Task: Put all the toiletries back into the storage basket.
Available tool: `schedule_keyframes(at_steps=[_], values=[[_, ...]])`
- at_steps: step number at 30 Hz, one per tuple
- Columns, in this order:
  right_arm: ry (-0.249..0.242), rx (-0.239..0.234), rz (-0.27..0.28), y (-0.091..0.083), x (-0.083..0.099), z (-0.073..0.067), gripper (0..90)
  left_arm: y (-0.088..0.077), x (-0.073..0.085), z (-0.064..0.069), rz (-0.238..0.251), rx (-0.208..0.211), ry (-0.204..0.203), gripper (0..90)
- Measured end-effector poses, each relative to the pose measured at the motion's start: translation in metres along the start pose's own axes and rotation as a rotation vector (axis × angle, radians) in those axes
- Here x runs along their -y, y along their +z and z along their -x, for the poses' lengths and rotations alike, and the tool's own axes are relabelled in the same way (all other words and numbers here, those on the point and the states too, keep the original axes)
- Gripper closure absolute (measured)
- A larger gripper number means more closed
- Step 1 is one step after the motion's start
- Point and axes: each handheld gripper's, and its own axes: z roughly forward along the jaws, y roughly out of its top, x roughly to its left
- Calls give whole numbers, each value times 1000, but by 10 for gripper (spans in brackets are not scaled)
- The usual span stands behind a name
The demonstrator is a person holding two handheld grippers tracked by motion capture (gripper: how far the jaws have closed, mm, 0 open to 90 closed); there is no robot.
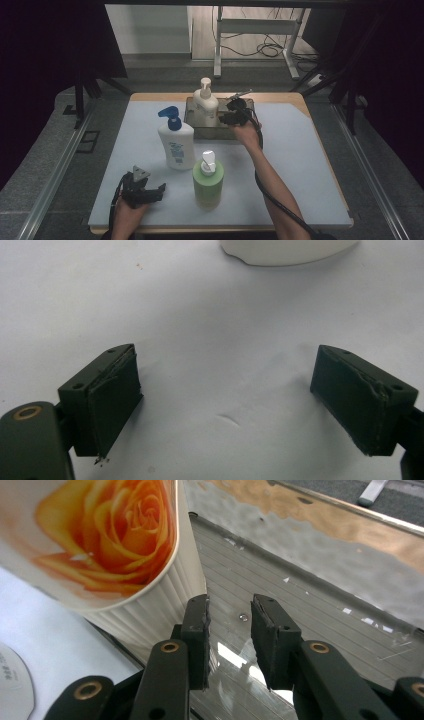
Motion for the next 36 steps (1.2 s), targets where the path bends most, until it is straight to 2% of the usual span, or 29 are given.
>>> schedule_keyframes(at_steps=[5, 15, 23, 36], values=[[-13, 8, -19, 8, -3, -2, 721, 0, 0, 0, 0, 0, 0, 122], [-3, 13, -38, 16, -6, -3, 776, 0, 0, 0, 0, 0, -1, 121], [3, 9, -51, 22, -6, -5, 859, 0, 0, 0, 0, 0, -1, 121], [4, 11, -65, 28, -5, -9, 865, 0, 0, 0, -1, 0, 0, 121]])
